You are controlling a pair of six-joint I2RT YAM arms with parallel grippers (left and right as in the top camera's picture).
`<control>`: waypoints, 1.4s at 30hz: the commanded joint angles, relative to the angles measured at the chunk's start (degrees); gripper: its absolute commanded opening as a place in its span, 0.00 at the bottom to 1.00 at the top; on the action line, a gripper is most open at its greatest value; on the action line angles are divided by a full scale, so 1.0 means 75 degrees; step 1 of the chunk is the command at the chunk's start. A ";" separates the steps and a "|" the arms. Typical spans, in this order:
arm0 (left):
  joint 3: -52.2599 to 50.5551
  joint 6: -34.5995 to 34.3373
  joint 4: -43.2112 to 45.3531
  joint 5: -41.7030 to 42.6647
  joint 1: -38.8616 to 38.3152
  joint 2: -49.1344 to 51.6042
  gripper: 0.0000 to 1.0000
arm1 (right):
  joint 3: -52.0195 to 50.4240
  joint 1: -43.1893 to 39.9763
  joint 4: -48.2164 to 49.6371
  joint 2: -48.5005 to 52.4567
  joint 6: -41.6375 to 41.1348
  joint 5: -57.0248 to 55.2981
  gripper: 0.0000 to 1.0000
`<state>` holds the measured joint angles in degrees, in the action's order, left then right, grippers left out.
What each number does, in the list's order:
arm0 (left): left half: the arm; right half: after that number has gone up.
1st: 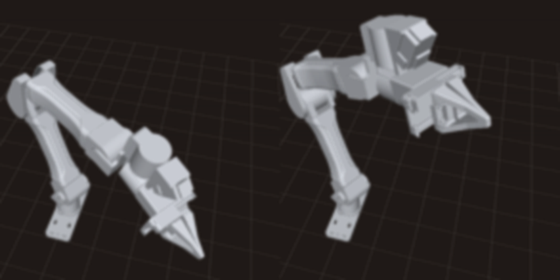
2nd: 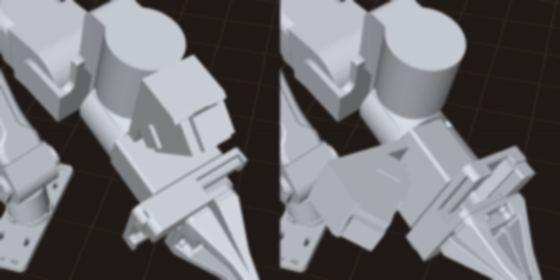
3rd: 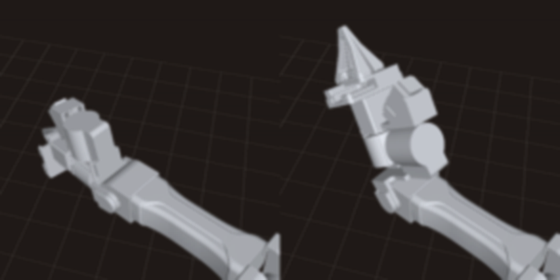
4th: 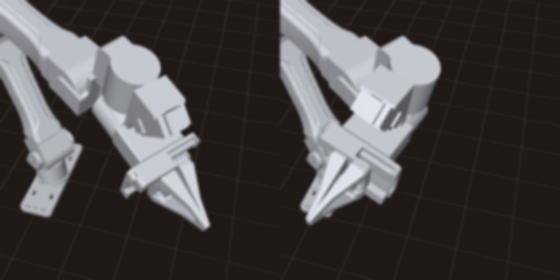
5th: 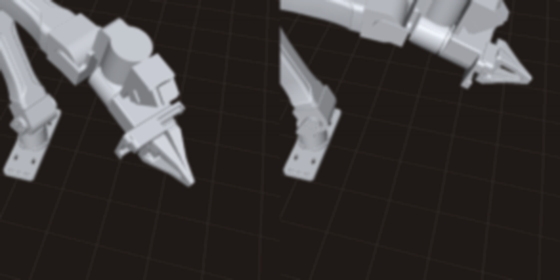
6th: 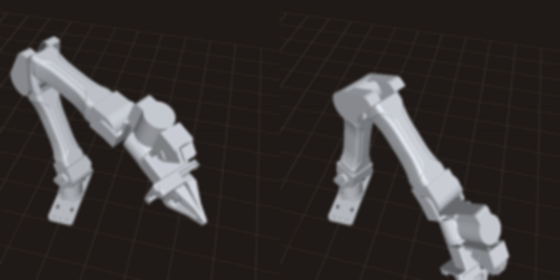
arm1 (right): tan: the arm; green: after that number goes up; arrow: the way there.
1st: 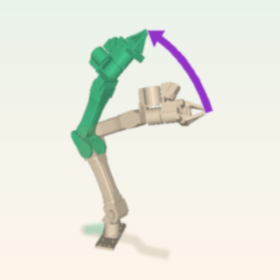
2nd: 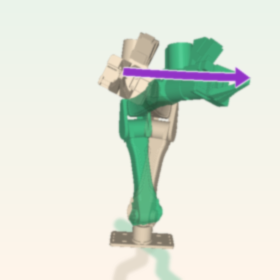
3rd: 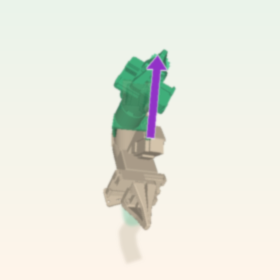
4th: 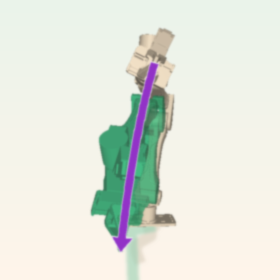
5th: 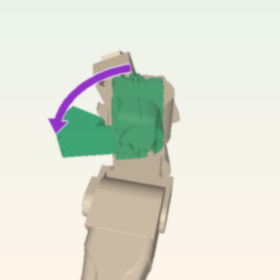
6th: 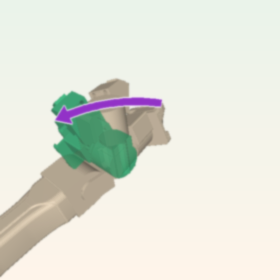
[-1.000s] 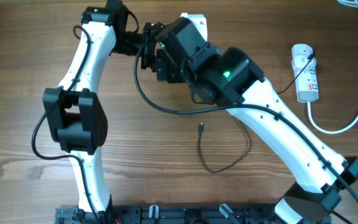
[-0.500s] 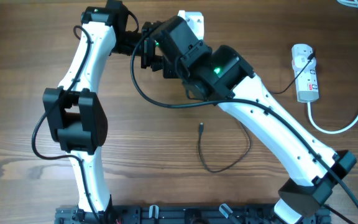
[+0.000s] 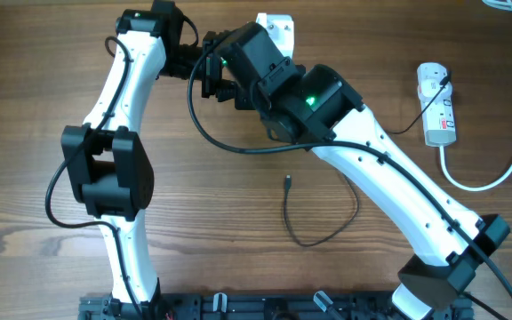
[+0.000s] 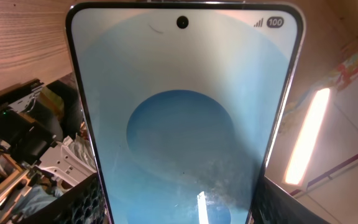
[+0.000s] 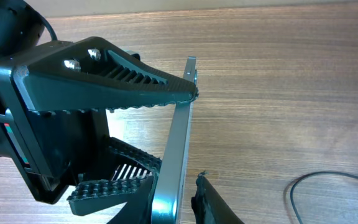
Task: Plug charger to phone and switch on socket
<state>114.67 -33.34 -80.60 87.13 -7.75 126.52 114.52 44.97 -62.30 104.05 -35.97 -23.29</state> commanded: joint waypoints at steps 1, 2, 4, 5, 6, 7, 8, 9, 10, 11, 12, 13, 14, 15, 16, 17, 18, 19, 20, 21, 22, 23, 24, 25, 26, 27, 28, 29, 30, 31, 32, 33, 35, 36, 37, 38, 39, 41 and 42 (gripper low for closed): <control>0.0178 -0.0026 -0.0009 0.0428 0.0020 -0.0256 0.66 | 0.0163 0.0003 0.0041 0.0087 -0.0029 -0.0227 0.16; 0.0178 -0.0026 -0.0009 0.0428 0.0020 -0.0256 0.66 | 0.0163 0.0003 0.0035 0.0087 -0.0026 -0.0227 0.13; 0.0178 -0.0026 -0.0009 0.0428 0.0020 -0.0256 0.67 | 0.0163 0.0003 0.0029 0.0087 -0.0029 -0.0227 0.11; 0.0178 -0.0029 -0.0009 0.0428 0.0020 -0.0256 0.67 | 0.0163 0.0003 0.0032 0.0087 -0.0029 -0.0227 0.09; 0.0178 -0.0044 -0.0009 0.0428 0.0020 -0.0256 0.67 | 0.0163 0.0003 0.0032 0.0087 -0.0029 -0.0227 0.08; 0.0178 -0.0058 -0.0009 0.0428 0.0020 -0.0256 0.67 | 0.0163 0.0003 0.0032 0.0087 -0.0029 -0.0224 0.05; 0.0178 -0.0079 -0.0009 0.0428 0.0020 -0.0256 0.68 | 0.0163 0.0003 0.0026 0.0087 -0.0029 -0.0224 0.05; 0.0178 -0.0079 -0.0009 0.0428 0.0020 -0.0256 0.68 | 0.0163 0.0003 0.0023 0.0087 -0.0029 -0.0195 0.05; 0.0178 -0.0079 -0.0006 0.0428 0.0020 -0.0256 0.69 | 0.0163 0.0003 0.0026 0.0087 -0.0029 -0.0160 0.05; 0.0178 -0.0079 -0.0006 0.0428 0.0020 -0.0256 0.69 | 0.0163 0.0003 0.0044 0.0087 -0.0032 -0.0105 0.05; 0.0178 -0.0076 -0.0003 0.0428 0.0020 -0.0256 0.70 | 0.0163 0.0003 0.0076 0.0087 -0.0055 -0.0032 0.05; 0.0178 -0.0076 -0.0003 0.0425 0.0020 -0.0256 0.71 | 0.0166 0.0003 0.0105 0.0085 -0.0213 0.0012 0.05; 0.0178 -0.0076 -0.0003 0.0425 0.0020 -0.0256 0.73 | 0.0166 0.0003 0.0108 0.0085 -0.0469 0.0006 0.04; 0.0178 -0.0076 0.0000 0.0425 0.0020 -0.0256 0.78 | 0.0166 0.0003 0.0128 0.0085 -0.0717 0.0006 0.04; 0.0178 -0.0076 0.0000 0.0423 0.0020 -0.0256 0.83 | 0.0166 0.0003 0.0149 0.0085 -0.0927 0.0003 0.04; 0.0178 -0.0076 0.0000 0.0411 0.0020 -0.0256 0.88 | 0.0166 -0.0003 0.0195 0.0085 -0.1195 -0.0006 0.04; 0.0178 -0.0076 0.0000 0.0408 0.0020 -0.0256 1.00 | 0.0166 -0.0006 0.0286 0.0085 -0.1763 -0.0096 0.04; 0.0178 -0.0076 0.0000 0.0408 0.0020 -0.0256 1.00 | 0.0169 -0.0006 0.0344 0.0082 -0.2337 -0.0178 0.04; 0.0178 -0.0076 0.0000 0.0408 0.0020 -0.0256 1.00 | 0.0169 -0.0006 0.0396 0.0064 -0.2777 -0.0277 0.04; 0.0178 -0.0076 0.0000 0.0408 0.0020 -0.0256 1.00 | 0.0169 -0.0006 0.0431 0.0044 -0.3092 -0.0391 0.04; 0.0178 -0.0073 0.0000 0.0408 0.0020 -0.0256 1.00 | 0.0175 -0.0006 0.0452 0.0006 -0.3631 -0.0635 0.04; 0.0178 -0.0076 0.0000 0.0408 0.0020 -0.0256 0.98 | 0.0175 -0.0006 0.0440 -0.0058 -0.4540 -0.0982 0.04; 0.0178 -0.0076 0.0000 0.0408 0.0020 -0.0256 0.95 | 0.0175 -0.0006 0.0428 -0.0105 -0.5633 -0.1157 0.04; 0.0178 -0.0076 0.0000 0.0408 0.0020 -0.0256 0.91 | 0.0175 -0.0006 0.0408 -0.0119 -0.6216 -0.1180 0.04; 0.0178 -0.0076 0.0003 0.0408 0.0020 -0.0256 0.85 | 0.0175 -0.0006 0.0364 -0.0125 -0.6977 -0.1177 0.04; 0.0178 -0.0076 0.0003 0.0408 0.0020 -0.0256 0.82 | 0.0175 -0.0006 0.0321 -0.0125 -0.7420 -0.1180 0.04; 0.0178 -0.0076 0.0003 0.0408 0.0020 -0.0256 0.78 | 0.0175 -0.0006 0.0233 -0.0125 -0.8110 -0.1180 0.04; 0.0178 -0.0076 0.0003 0.0408 0.0020 -0.0256 0.74 | 0.0175 -0.0006 0.0111 -0.0125 -0.8673 -0.1177 0.04; 0.0178 -0.0076 0.0003 0.0408 0.0020 -0.0256 0.72 | 0.0175 -0.0006 0.0032 -0.0125 -0.8932 -0.1177 0.04; 0.0178 -0.0076 0.0000 0.0408 0.0020 -0.0256 0.70 | 0.0175 -0.0006 -0.0020 -0.0125 -0.9043 -0.1177 0.04; 0.0178 -0.0079 0.0000 0.0408 0.0020 -0.0256 0.65 | 0.0175 -0.0006 -0.0017 -0.0125 -0.9028 -0.1174 0.04; 0.0178 -0.0076 0.0000 0.0408 0.0020 -0.0256 0.60 | 0.0175 -0.0006 -0.0020 -0.0125 -0.9034 -0.1174 0.04; 0.0178 -0.0076 0.0000 0.0408 0.0020 -0.0256 0.55 | 0.0175 -0.0006 -0.0009 -0.0125 -0.9157 -0.1177 0.04; 0.0178 -0.0079 0.0000 0.0408 0.0020 -0.0256 0.54 | 0.0175 -0.0006 -0.0017 -0.0128 -0.9346 -0.1160 0.04; 0.0178 -0.0076 0.0000 0.0408 0.0020 -0.0256 0.53 | 0.0175 -0.0006 -0.0012 -0.0131 -0.9474 -0.1113 0.04; 0.0178 -0.0079 0.0000 0.0408 0.0020 -0.0256 0.52 | 0.0175 -0.0006 -0.0006 -0.0131 -0.9492 -0.1084 0.04; 0.0178 -0.0076 0.0000 0.0408 0.0020 -0.0256 0.46 | 0.0175 -0.0006 -0.0006 -0.0131 -0.9498 -0.1029 0.04; 0.0178 -0.0076 0.0000 0.0408 0.0020 -0.0256 0.41 | 0.0175 -0.0006 -0.0012 -0.0131 -0.9704 -0.0781 0.04; 0.0178 -0.0076 0.0000 0.0408 0.0020 -0.0256 0.41 | 0.0175 -0.0006 0.0012 -0.0131 -0.9812 -0.0673 0.04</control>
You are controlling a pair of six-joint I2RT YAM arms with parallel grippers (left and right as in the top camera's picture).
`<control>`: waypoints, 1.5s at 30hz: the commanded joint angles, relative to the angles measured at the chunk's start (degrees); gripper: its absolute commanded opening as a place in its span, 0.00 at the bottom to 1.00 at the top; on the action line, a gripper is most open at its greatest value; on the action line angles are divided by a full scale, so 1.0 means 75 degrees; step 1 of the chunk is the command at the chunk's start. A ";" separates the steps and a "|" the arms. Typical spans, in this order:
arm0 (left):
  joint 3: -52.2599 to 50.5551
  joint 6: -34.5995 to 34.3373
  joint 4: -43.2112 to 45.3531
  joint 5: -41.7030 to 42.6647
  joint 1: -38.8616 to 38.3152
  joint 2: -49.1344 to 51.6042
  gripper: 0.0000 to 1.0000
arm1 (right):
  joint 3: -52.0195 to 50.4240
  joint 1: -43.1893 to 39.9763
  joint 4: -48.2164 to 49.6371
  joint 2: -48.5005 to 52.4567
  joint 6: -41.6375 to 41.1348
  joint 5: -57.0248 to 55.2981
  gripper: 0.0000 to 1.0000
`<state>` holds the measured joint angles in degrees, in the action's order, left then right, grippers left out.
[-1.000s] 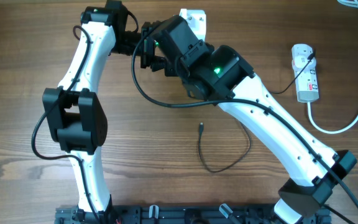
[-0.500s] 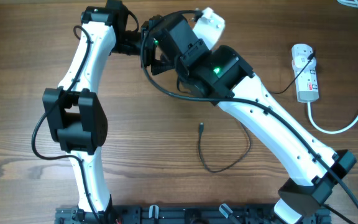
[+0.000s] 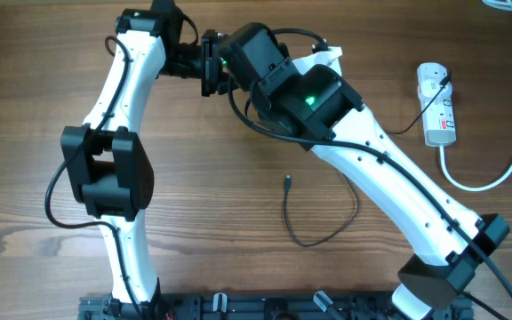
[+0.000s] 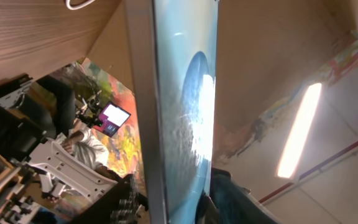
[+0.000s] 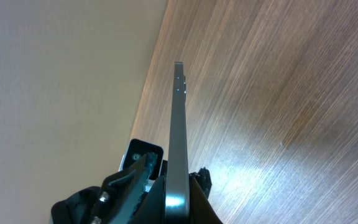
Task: Plug charger to phone and switch on socket
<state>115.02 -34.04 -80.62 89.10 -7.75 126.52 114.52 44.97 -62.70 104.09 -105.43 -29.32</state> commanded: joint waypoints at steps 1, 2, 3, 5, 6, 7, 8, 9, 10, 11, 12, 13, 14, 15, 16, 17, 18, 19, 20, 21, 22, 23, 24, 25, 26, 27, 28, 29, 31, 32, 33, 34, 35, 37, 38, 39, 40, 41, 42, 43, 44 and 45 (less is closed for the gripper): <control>0.0131 0.0017 0.0003 0.0146 0.0020 -0.0256 0.41 | 0.0175 -0.0006 0.0070 -0.0137 -0.0629 0.0216 0.04; 0.0131 0.0017 0.0003 0.0146 0.0020 -0.0256 0.41 | 0.0175 -0.0006 0.0076 -0.0140 -0.0688 0.0271 0.04; 0.0131 0.0017 0.0003 0.0146 0.0020 -0.0256 0.40 | 0.0175 -0.0006 0.0064 -0.0140 -0.0746 0.0300 0.04; 0.0131 0.0017 0.0003 0.0146 0.0020 -0.0256 0.35 | 0.0175 -0.0006 0.0061 -0.0157 -0.0743 0.0329 0.04; 0.0131 0.0017 0.0003 0.0143 0.0020 -0.0256 0.34 | 0.0175 -0.0006 0.0058 -0.0181 -0.0743 0.0323 0.04; 0.0131 0.0017 0.0003 0.0146 0.0020 -0.0256 0.34 | 0.0175 -0.0006 0.0058 -0.0198 -0.0746 0.0323 0.04; 0.0131 0.0017 0.0003 0.0146 0.0020 -0.0256 0.31 | 0.0175 -0.0006 0.0061 -0.0216 -0.0746 0.0321 0.04; 0.0131 0.0017 0.0003 0.0146 0.0020 -0.0256 0.30 | 0.0175 -0.0006 0.0067 -0.0245 -0.0749 0.0321 0.04; 0.0131 0.0017 0.0003 0.0146 0.0020 -0.0256 0.30 | 0.0175 -0.0006 0.0067 -0.0265 -0.0755 0.0318 0.04; 0.0131 0.0017 0.0003 0.0143 0.0020 -0.0256 0.29 | 0.0175 -0.0006 0.0070 -0.0277 -0.0758 0.0318 0.04; 0.0131 0.0017 0.0003 0.0143 0.0020 -0.0256 0.27 | 0.0175 -0.0006 0.0067 -0.0294 -0.0752 0.0321 0.04; 0.0131 0.0017 0.0003 0.0146 0.0020 -0.0256 0.25 | 0.0175 -0.0006 0.0061 -0.0297 -0.0740 0.0321 0.04; 0.0131 0.0017 0.0003 0.0143 0.0020 -0.0256 0.20 | 0.0175 -0.0006 0.0050 -0.0303 -0.0740 0.0323 0.04; 0.0131 0.0017 0.0003 0.0146 0.0020 -0.0256 0.17 | 0.0175 -0.0006 0.0017 -0.0303 -0.0737 0.0323 0.04; 0.0131 0.0017 0.0003 0.0146 0.0020 -0.0256 0.15 | 0.0175 -0.0006 -0.0009 -0.0303 -0.0740 0.0323 0.04; 0.0131 0.0017 0.0003 0.0146 0.0020 -0.0256 0.13 | 0.0175 -0.0006 -0.0044 -0.0303 -0.0737 0.0323 0.05; 0.0131 0.0017 0.0003 0.0146 0.0020 -0.0256 0.10 | 0.0175 -0.0006 -0.0082 -0.0303 -0.0737 0.0323 0.08; 0.0131 0.0017 0.0003 0.0143 0.0020 -0.0256 0.04 | 0.0175 -0.0006 -0.0117 -0.0303 -0.0737 0.0323 0.11; 0.0131 0.0017 0.0003 0.0146 0.0020 -0.0256 0.04 | 0.0175 -0.0006 -0.0149 -0.0303 -0.0720 0.0323 0.16; 0.0131 0.0017 0.0003 0.0146 0.0020 -0.0256 0.04 | 0.0175 -0.0006 -0.0157 -0.0306 -0.0621 0.0321 0.25; 0.0131 0.0017 0.0003 0.0146 0.0020 -0.0256 0.04 | 0.0175 -0.0006 -0.0154 -0.0309 -0.0425 0.0315 0.40; 0.0131 0.0017 0.0003 0.0143 0.0020 -0.0256 0.04 | 0.0175 -0.0006 -0.0157 -0.0321 -0.0169 0.0306 0.57; 0.0131 0.0020 0.0003 0.0143 0.0020 -0.0256 0.04 | 0.0175 -0.0006 -0.0160 -0.0323 0.0201 0.0254 0.68; 0.0131 0.0020 0.0003 0.0131 0.0020 -0.0256 0.04 | 0.0175 -0.0006 -0.0169 -0.0332 0.0691 0.0146 0.83; 0.0131 0.0020 0.0006 0.0067 0.0020 -0.0256 0.04 | 0.0175 -0.0006 -0.0192 -0.0332 0.1192 0.0026 0.95; 0.0131 0.0020 0.0041 -0.0125 0.0020 -0.0256 0.04 | 0.0175 -0.0006 -0.0300 -0.0341 0.1743 -0.0137 1.00; 0.0131 0.0020 0.0093 -0.0306 0.0020 -0.0256 0.04 | 0.0175 -0.0006 -0.0469 -0.0370 0.1985 -0.0256 1.00; 0.0131 0.0020 0.0178 -0.0487 0.0023 -0.0256 0.04 | 0.0175 -0.0006 -0.0711 -0.0425 0.2130 -0.0382 1.00; 0.0131 0.0020 0.0469 -0.0915 0.0020 -0.0256 0.04 | 0.0175 -0.0009 -0.1154 -0.0533 0.2634 -0.0679 1.00; 0.0131 0.0020 0.0612 -0.1081 0.0020 -0.0256 0.04 | 0.0175 -0.0044 -0.1332 -0.0600 0.3101 -0.0790 1.00; 0.0131 0.0026 0.0734 -0.1212 0.0023 -0.0256 0.04 | 0.0175 -0.0146 -0.1597 -0.0676 0.4028 -0.0930 1.00; 0.0131 0.0064 0.0781 -0.1256 0.0023 -0.0256 0.04 | 0.0175 -0.0256 -0.1871 -0.0711 0.4931 -0.1067 1.00; 0.0131 0.0105 0.0790 -0.1274 0.0023 -0.0256 0.04 | 0.0172 -0.0455 -0.2308 -0.0711 0.5901 -0.1247 1.00; 0.0131 0.0108 0.0868 -0.1413 0.0020 -0.0256 0.04 | 0.0172 -0.0956 -0.3115 -0.0694 0.6913 -0.1303 1.00; 0.0131 0.0111 0.0868 -0.1588 0.0020 -0.0256 0.04 | 0.0169 -0.1355 -0.3541 -0.0694 0.7058 -0.1218 1.00; 0.0131 0.0111 0.0868 -0.1737 0.0020 -0.0256 0.04 | 0.0166 -0.1696 -0.3809 -0.0694 0.7058 -0.1110 1.00; 0.0131 0.0114 0.0866 -0.1912 0.0020 -0.0256 0.04 | 0.0152 -0.2101 -0.3928 -0.0694 0.7143 -0.0927 1.00; 0.0131 0.0175 0.0866 -0.2066 0.0020 -0.0256 0.04 | 0.0108 -0.2600 -0.3914 -0.0697 0.7650 -0.0423 1.00; 0.0131 0.0367 0.0866 -0.2139 0.0020 -0.0256 0.04 | 0.0085 -0.3022 -0.3899 -0.0694 0.7936 0.0017 1.00; 0.0131 0.0536 0.0863 -0.2151 0.0020 -0.0256 0.04 | 0.0026 -0.3532 -0.3850 -0.0691 0.8314 0.0629 1.00; 0.0131 0.0717 0.0863 -0.2151 0.0020 -0.0256 0.04 | -0.0020 -0.4028 -0.3835 -0.0679 0.8617 0.1224 1.00; 0.0131 0.0889 0.0863 -0.2154 0.0020 -0.0256 0.04 | -0.0105 -0.4570 -0.3824 -0.0670 0.8915 0.1833 1.00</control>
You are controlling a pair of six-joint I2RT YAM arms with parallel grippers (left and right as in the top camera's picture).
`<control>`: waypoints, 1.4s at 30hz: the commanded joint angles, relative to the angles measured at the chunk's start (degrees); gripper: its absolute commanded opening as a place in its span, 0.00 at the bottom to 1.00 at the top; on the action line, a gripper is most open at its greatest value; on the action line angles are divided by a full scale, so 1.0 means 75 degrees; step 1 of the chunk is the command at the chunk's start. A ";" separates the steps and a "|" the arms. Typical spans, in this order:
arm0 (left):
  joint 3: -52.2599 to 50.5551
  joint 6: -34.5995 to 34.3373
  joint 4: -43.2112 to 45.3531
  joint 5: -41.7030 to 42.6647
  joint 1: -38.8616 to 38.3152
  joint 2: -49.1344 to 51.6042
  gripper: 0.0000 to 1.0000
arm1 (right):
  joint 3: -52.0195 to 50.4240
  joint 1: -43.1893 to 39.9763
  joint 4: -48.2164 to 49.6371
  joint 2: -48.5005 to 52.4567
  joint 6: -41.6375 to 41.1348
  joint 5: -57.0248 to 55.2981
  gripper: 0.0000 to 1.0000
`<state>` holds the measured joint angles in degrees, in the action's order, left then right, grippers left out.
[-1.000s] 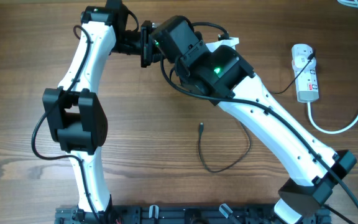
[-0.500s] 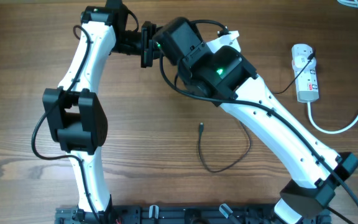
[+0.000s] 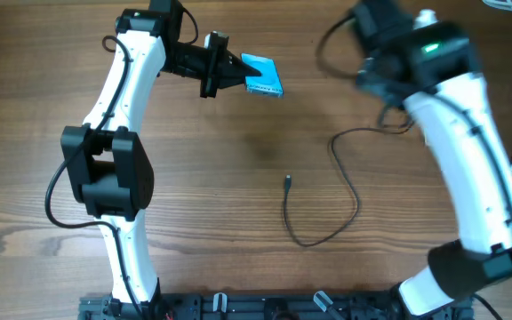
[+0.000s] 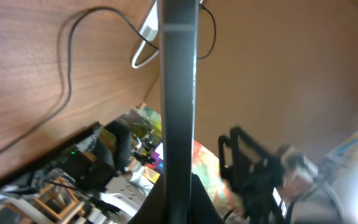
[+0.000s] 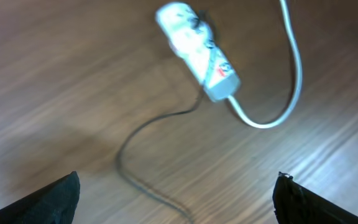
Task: Plug charger to phone and switch on socket
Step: 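Move the right gripper down toward the black cable's USB-C plug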
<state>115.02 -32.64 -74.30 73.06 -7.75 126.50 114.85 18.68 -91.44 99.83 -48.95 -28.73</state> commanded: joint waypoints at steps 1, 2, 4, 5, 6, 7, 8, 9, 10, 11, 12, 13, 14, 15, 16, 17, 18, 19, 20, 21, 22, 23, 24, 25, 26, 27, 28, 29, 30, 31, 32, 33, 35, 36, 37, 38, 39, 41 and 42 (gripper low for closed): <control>0.0131 0.0804 0.0023 -0.0017 0.0020 -0.0254 0.04 | -0.0227 -0.1460 0.0020 -0.0093 0.1676 0.2224 1.00; 0.0131 0.1014 0.0026 -0.0017 0.0020 -0.0254 0.04 | -0.0323 -0.1766 0.0055 -0.0093 0.2014 0.2632 1.00; 0.0131 0.1306 0.0026 -0.0070 0.0020 -0.0254 0.04 | -0.0548 -0.2078 0.0140 -0.0093 0.2780 0.3328 1.00; 0.0131 0.1311 0.0029 -0.0216 0.0020 -0.0254 0.04 | -0.0766 -0.2159 0.0265 -0.0096 0.3351 0.3762 1.00; 0.0131 0.1306 0.0026 -0.0440 0.0020 -0.0254 0.04 | -0.0953 -0.2159 0.0358 -0.0096 0.3617 0.4013 1.00; 0.0131 0.1311 0.0029 -0.0574 0.0020 -0.0254 0.04 | -0.1105 -0.2142 0.0434 -0.0093 0.3751 0.4173 1.00; 0.0131 0.1329 0.0029 -0.0901 0.0020 -0.0254 0.04 | -0.1346 -0.2119 0.0542 -0.0093 0.3786 0.4351 1.00; 0.0131 0.1329 0.0029 -0.1195 0.0020 -0.0254 0.04 | -0.1489 -0.2104 0.0606 -0.0093 0.3780 0.4412 1.00; 0.0131 0.1326 0.0029 -0.1617 0.0020 -0.0254 0.04 | -0.1801 -0.2081 0.0746 -0.0093 0.3780 0.4514 1.00; 0.0131 0.1326 0.0029 -0.2165 0.0020 -0.0254 0.04 | -0.2075 -0.2063 0.0903 -0.0093 0.3783 0.4645 1.00; 0.0131 0.1326 0.0026 -0.2492 0.0020 -0.0254 0.04 | -0.2314 -0.2057 0.1070 -0.0093 0.3786 0.4806 1.00; 0.0131 0.1323 0.0026 -0.2821 0.0020 -0.0254 0.04 | -0.2620 -0.2040 0.1274 -0.0093 0.3786 0.5071 1.00; 0.0131 0.1323 0.0026 -0.3162 0.0020 -0.0254 0.04 | -0.2929 -0.2020 0.1530 -0.0093 0.3786 0.5458 1.00; 0.0131 0.1323 0.0029 -0.3418 0.0020 -0.0254 0.04 | -0.3200 -0.2011 0.1714 -0.0093 0.3841 0.5785 1.00; 0.0131 0.1323 0.0029 -0.3614 0.0020 -0.0254 0.04 | -0.3459 -0.1985 0.1891 -0.0093 0.4092 0.6178 1.00; 0.0131 0.1320 0.0029 -0.3926 0.0020 -0.0254 0.04 | -0.3835 -0.1918 0.2139 -0.0093 0.4409 0.6706 1.00; 0.0131 0.1320 0.0029 -0.4086 0.0020 -0.0254 0.04 | -0.4036 -0.1853 0.2276 -0.0093 0.4415 0.6808 1.00; 0.0131 0.1320 0.0026 -0.4284 0.0020 -0.0254 0.04 | -0.4264 -0.1728 0.2428 -0.0093 0.4409 0.6819 1.00; 0.0131 0.1320 0.0026 -0.4459 0.0020 -0.0254 0.04 | -0.4491 -0.1559 0.2602 -0.0093 0.4406 0.6816 1.00; 0.0131 0.1323 0.0026 -0.4567 0.0012 -0.0254 0.04 | -0.4666 -0.1376 0.2745 -0.0093 0.4336 0.6808 0.99; 0.0131 0.1323 0.0026 -0.4648 0.0000 -0.0254 0.04 | -0.4782 -0.1183 0.2859 -0.0090 0.4237 0.6749 0.97; 0.0131 0.1323 0.0026 -0.4741 -0.0003 -0.0254 0.04 | -0.4913 -0.0935 0.3034 -0.0090 0.4144 0.6717 0.93; 0.0131 0.1323 0.0023 -0.4893 -0.0017 -0.0254 0.04 | -0.5042 -0.0600 0.3261 -0.0090 0.3794 0.6461 0.78; 0.0131 0.1323 0.0020 -0.5050 -0.0032 -0.0254 0.04 | -0.5132 -0.0353 0.3421 -0.0090 0.3346 0.6146 0.71; 0.0131 0.1323 0.0012 -0.5193 -0.0038 -0.0254 0.04 | -0.5208 -0.0119 0.3552 -0.0090 0.2908 0.5829 0.68; 0.0131 0.1317 -0.0006 -0.5377 -0.0052 -0.0254 0.04 | -0.5269 0.0099 0.3687 -0.0090 0.2567 0.5587 0.68; 0.0128 0.1291 -0.0023 -0.5686 -0.0067 -0.0254 0.04 | -0.5333 0.0399 0.3864 -0.0090 0.2235 0.5432 0.68; 0.0128 0.1224 -0.0047 -0.5963 -0.0076 -0.0254 0.04 | -0.5429 0.0694 0.4144 -0.0090 0.2040 0.5438 0.68; 0.0128 0.1087 -0.0076 -0.6202 -0.0076 -0.0254 0.04 | -0.5496 0.0877 0.4331 -0.0090 0.1912 0.5435 0.68; 0.0128 0.0886 -0.0122 -0.6516 -0.0073 -0.0254 0.04 | -0.5607 0.1067 0.4572 -0.0090 0.1719 0.5388 0.67; 0.0128 0.0833 -0.0125 -0.6706 -0.0073 -0.0254 0.04 | -0.5744 0.1227 0.4785 -0.0090 0.1393 0.5284 0.63; 0.0122 0.0836 -0.0125 -0.6796 -0.0073 -0.0254 0.04 | -0.5869 0.1346 0.4931 -0.0090 0.1055 0.5088 0.59; 0.0108 0.0839 -0.0128 -0.6816 -0.0076 -0.0251 0.04 | -0.6132 0.1530 0.5217 -0.0090 0.0769 0.4826 0.56; 0.0108 0.0839 -0.0134 -0.6816 -0.0076 -0.0251 0.04 | -0.6239 0.1588 0.5342 -0.0090 0.0726 0.4829 0.56; 0.0108 0.0839 -0.0134 -0.6816 -0.0076 -0.0251 0.04 | -0.6391 0.1664 0.5531 -0.0090 0.0737 0.4829 0.55; 0.0108 0.0836 -0.0131 -0.6840 -0.0073 -0.0251 0.04 | -0.6522 0.1751 0.5671 -0.0090 0.0851 0.4788 0.56; 0.0108 0.0833 -0.0119 -0.6898 -0.0076 -0.0251 0.04 | -0.6665 0.1845 0.5861 -0.0090 0.0933 0.4744 0.56; 0.0108 0.0828 -0.0111 -0.6951 -0.0076 -0.0251 0.04 | -0.6939 0.2037 0.6105 -0.0090 0.0892 0.4607 0.53; 0.0108 0.0828 -0.0108 -0.6951 -0.0076 -0.0251 0.04 | -0.6997 0.2098 0.6140 -0.0085 0.0816 0.4561 0.51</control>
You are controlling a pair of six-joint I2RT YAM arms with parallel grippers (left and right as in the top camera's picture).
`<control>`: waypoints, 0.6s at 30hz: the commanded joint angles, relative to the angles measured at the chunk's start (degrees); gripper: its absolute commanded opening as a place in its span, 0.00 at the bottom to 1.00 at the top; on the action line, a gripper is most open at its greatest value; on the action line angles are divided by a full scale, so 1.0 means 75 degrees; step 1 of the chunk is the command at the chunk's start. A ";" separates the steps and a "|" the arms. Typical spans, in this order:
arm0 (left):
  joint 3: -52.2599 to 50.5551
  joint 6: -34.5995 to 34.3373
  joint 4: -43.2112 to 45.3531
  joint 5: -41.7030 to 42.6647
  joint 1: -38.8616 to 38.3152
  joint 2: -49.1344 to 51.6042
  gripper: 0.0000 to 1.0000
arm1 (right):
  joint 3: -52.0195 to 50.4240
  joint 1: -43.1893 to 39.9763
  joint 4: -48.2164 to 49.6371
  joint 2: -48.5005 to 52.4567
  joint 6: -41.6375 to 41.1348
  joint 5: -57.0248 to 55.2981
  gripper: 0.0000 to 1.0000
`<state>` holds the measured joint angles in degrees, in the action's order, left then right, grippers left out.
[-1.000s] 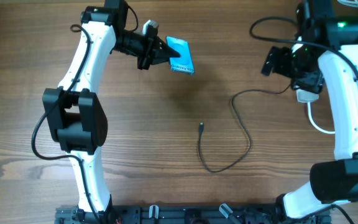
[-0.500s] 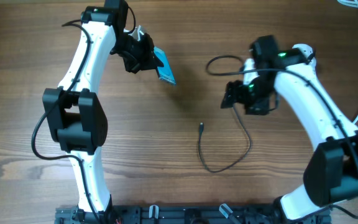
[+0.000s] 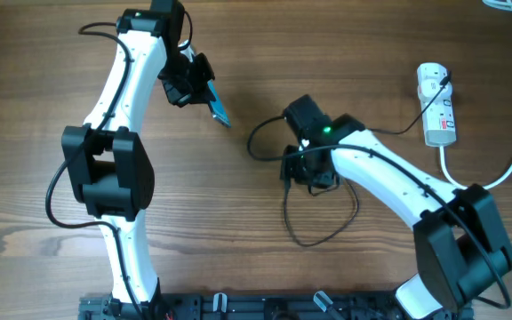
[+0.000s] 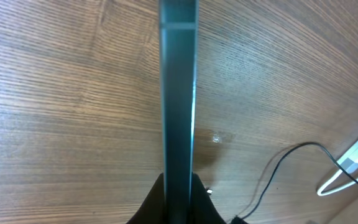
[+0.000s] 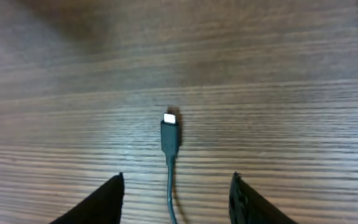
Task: Plug charger to phone and switch on socket
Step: 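Move the right gripper down toward the black cable's USB-C plug, then lower the right gripper and grasp the USB-C plug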
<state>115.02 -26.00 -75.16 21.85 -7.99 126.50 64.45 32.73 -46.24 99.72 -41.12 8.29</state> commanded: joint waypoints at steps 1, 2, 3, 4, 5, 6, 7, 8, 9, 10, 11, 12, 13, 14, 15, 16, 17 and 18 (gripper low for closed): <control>0.0108 -0.0058 0.0012 -0.0122 -0.0044 -0.0251 0.04 | -0.0289 0.0300 0.0117 -0.0058 -0.0376 -0.0478 0.50; 0.0108 -0.0058 0.0020 -0.0122 -0.0044 -0.0251 0.04 | -0.0286 0.0353 0.0146 -0.0038 -0.0367 -0.0487 0.50; 0.0108 -0.0058 0.0023 -0.0122 -0.0044 -0.0251 0.04 | -0.0286 0.0367 0.0163 -0.0020 -0.0370 -0.0478 0.49; 0.0108 -0.0058 0.0026 -0.0122 -0.0044 -0.0251 0.04 | -0.0286 0.0379 0.0163 0.0015 -0.0376 -0.0475 0.48; 0.0108 -0.0058 0.0026 -0.0122 -0.0044 -0.0251 0.04 | -0.0286 0.0376 0.0157 0.0061 -0.0373 -0.0475 0.47; 0.0108 -0.0058 0.0029 -0.0122 -0.0047 -0.0251 0.04 | -0.0283 0.0376 0.0160 0.0143 -0.0373 -0.0475 0.48; 0.0108 -0.0058 0.0047 -0.0122 -0.0050 -0.0251 0.04 | -0.0280 0.0376 0.0163 0.0213 -0.0376 -0.0466 0.47; 0.0108 -0.0058 0.0064 -0.0122 -0.0058 -0.0251 0.04 | -0.0271 0.0376 0.0163 0.0294 -0.0370 -0.0440 0.47; 0.0108 -0.0154 0.0093 -0.0125 -0.0070 -0.0251 0.04 | -0.0271 0.0379 0.0163 0.0376 -0.0367 -0.0388 0.47; 0.0108 -0.0248 0.0114 -0.0122 -0.0073 -0.0251 0.04 | -0.0265 0.0385 0.0169 0.0399 -0.0364 -0.0396 0.46; 0.0108 -0.0364 0.0152 -0.0125 -0.0073 -0.0251 0.04 | -0.0265 0.0385 0.0192 0.0414 -0.0364 -0.0423 0.46; 0.0108 -0.0399 0.0169 -0.0122 -0.0073 -0.0251 0.04 | -0.0262 0.0385 0.0207 0.0414 -0.0364 -0.0437 0.46; 0.0105 -0.0402 0.0198 -0.0122 -0.0073 -0.0251 0.04 | -0.0248 0.0385 0.0201 0.0414 -0.0367 -0.0449 0.45; 0.0108 -0.0402 0.0207 -0.0125 -0.0073 -0.0251 0.04 | -0.0233 0.0388 0.0204 0.0414 -0.0367 -0.0449 0.45; 0.0105 -0.0402 0.0213 -0.0122 -0.0073 -0.0251 0.04 | -0.0227 0.0391 0.0201 0.0414 -0.0358 -0.0452 0.45; 0.0108 -0.0399 0.0224 -0.0125 -0.0073 -0.0251 0.04 | -0.0216 0.0391 0.0189 0.0414 -0.0329 -0.0446 0.45; 0.0105 -0.0399 0.0254 -0.0122 -0.0073 -0.0251 0.04 | -0.0154 0.0391 0.0073 0.0417 -0.0312 -0.0452 0.47; 0.0105 -0.0402 0.0289 -0.0122 -0.0073 -0.0251 0.04 | -0.0058 0.0391 -0.0085 0.0431 -0.0306 -0.0449 0.47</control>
<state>115.02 -28.18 -73.63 20.82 -8.29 126.50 62.81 35.44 -45.21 101.69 -43.31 6.11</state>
